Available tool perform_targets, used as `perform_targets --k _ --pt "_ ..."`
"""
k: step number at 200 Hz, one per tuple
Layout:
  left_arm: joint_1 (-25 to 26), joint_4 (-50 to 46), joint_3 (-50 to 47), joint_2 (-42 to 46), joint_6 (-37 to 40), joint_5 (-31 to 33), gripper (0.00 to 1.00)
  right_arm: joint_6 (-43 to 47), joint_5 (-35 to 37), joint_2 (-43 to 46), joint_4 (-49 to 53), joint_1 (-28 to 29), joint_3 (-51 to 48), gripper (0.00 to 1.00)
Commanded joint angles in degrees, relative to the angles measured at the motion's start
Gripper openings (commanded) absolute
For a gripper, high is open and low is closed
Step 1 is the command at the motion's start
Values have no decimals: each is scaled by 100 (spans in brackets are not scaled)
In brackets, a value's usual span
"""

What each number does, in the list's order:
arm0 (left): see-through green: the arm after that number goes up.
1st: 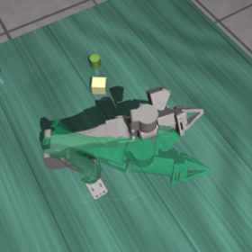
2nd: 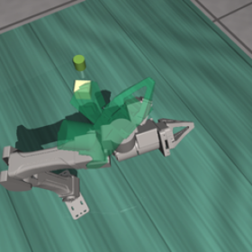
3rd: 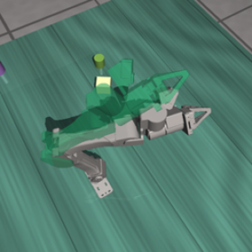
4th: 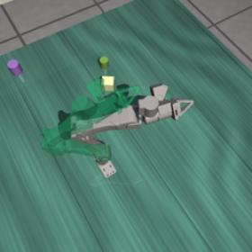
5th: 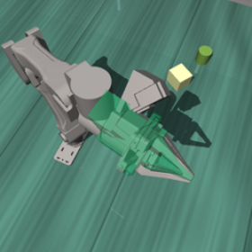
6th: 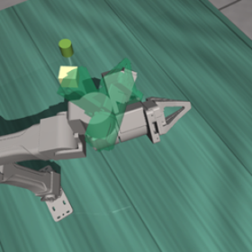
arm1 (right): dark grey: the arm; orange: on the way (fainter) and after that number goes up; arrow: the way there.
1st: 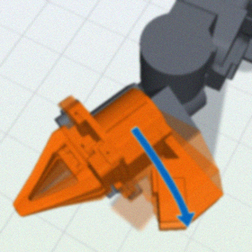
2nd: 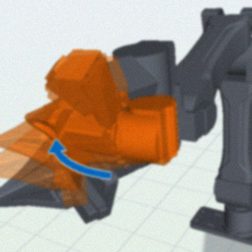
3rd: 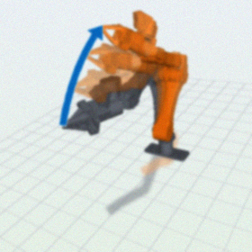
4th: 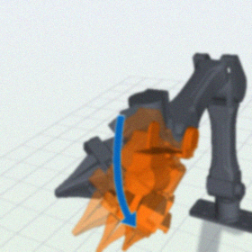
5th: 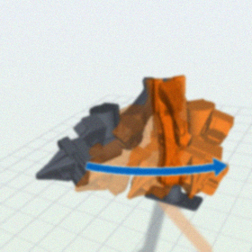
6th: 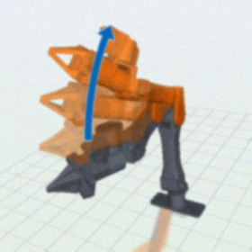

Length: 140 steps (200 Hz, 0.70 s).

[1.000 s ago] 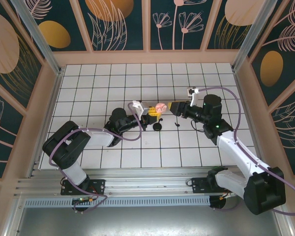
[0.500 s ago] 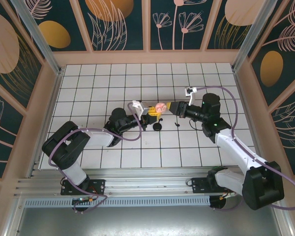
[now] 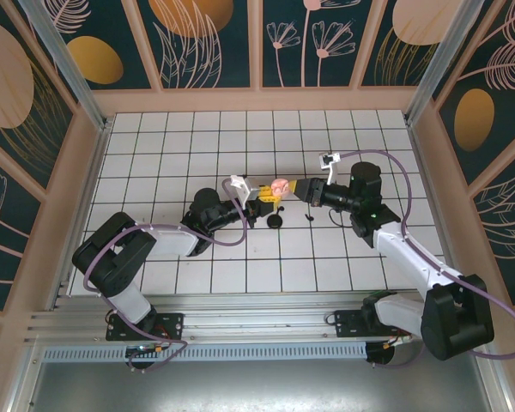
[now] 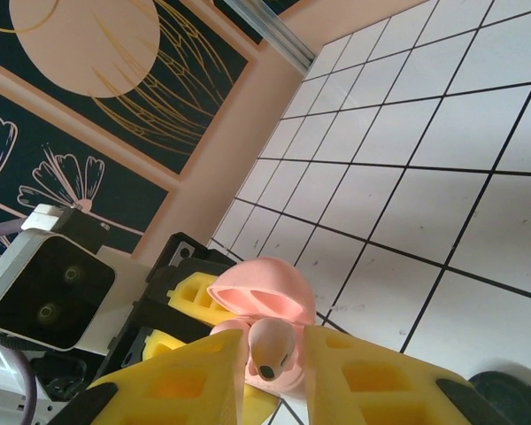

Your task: Insert wireless bluetooth earbuds into charging case

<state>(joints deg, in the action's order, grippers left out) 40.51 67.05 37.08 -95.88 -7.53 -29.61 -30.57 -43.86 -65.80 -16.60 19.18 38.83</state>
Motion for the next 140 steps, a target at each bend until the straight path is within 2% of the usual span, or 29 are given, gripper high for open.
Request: perform_targets --k 1,103,140 --pt "27 168 27 104 102 -114 13 49 -217 54 -208 23 24 23" --pt "19 161 -1 133 122 -98 13 259 -496 90 159 30 108 19" --pt "20 162 1 131 120 -97 13 393 -398 142 454 27 173 24"
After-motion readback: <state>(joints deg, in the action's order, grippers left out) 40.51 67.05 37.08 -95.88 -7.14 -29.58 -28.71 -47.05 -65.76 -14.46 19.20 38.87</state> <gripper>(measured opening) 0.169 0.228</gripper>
